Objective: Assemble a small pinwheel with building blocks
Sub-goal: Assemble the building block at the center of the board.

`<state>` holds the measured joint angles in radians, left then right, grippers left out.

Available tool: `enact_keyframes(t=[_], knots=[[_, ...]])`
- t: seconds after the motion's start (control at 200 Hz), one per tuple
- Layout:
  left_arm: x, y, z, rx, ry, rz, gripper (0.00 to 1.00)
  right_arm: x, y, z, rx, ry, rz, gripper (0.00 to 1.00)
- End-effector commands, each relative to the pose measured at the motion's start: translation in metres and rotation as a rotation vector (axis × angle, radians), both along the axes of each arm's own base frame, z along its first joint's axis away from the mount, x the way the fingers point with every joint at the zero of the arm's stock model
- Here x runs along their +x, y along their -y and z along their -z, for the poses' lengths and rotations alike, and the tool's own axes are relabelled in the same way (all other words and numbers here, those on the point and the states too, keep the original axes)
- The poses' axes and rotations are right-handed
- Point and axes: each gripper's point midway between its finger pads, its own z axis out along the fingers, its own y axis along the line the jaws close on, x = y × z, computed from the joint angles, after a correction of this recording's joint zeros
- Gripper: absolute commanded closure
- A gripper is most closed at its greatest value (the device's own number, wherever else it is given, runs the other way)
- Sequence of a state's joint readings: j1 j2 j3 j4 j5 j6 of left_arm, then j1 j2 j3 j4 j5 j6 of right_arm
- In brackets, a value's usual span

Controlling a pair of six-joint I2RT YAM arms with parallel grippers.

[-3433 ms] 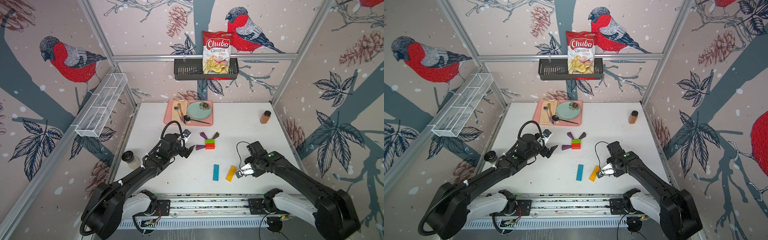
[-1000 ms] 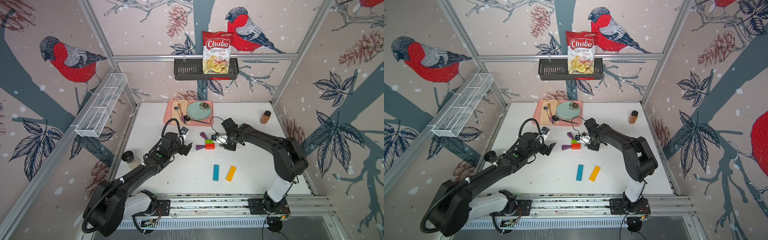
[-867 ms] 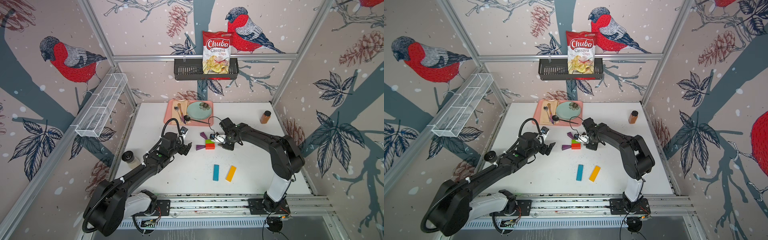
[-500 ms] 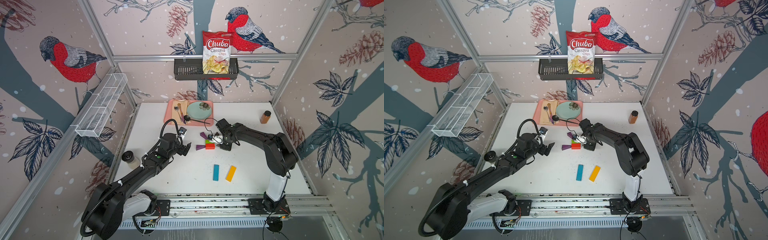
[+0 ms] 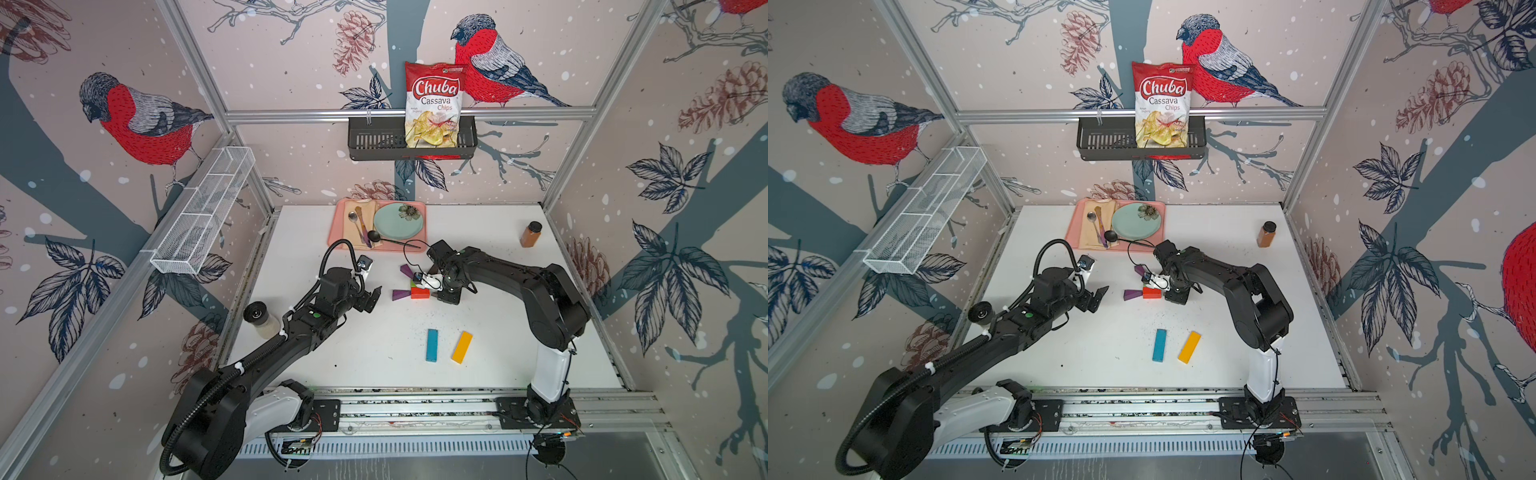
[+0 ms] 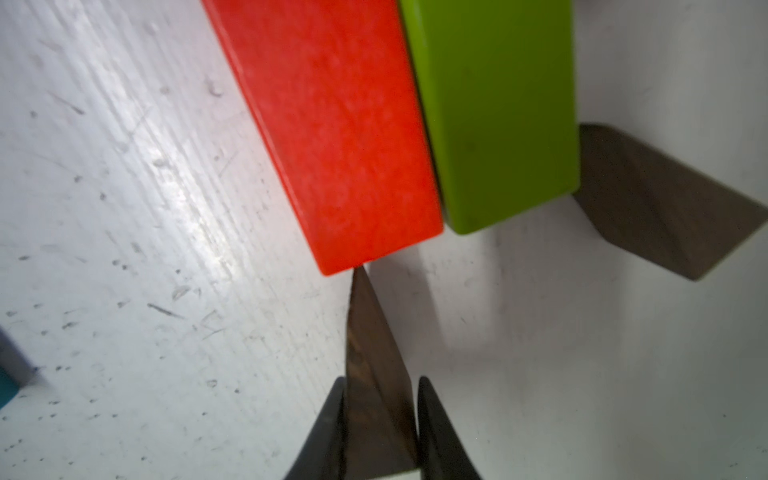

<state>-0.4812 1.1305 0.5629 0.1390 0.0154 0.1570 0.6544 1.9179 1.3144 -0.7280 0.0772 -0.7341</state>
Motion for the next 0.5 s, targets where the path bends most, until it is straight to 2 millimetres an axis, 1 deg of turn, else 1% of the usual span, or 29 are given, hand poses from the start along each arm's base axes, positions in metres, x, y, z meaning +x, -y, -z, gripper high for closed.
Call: enact_keyframes(t=[0.0,0.32,0.495], knots=[[0.0019,-0.0026,-0.0024,-0.009,0.009,-0.018,0.04,-0.0018,0.0019,0.0015,-0.014,-0.011,0.014,0.77],[0.0004,-0.0030,-0.0032,-0.009,0.011,-0.017,0.04,0.0029,-0.0006,0.0027,-0.013,0.004,0.015,0.66],[0.0005,-0.0035,-0.0037,-0.010,0.012,-0.018,0.04,0.0057,-0.0032,0.0031,-0.009,0.006,0.012,0.64]])
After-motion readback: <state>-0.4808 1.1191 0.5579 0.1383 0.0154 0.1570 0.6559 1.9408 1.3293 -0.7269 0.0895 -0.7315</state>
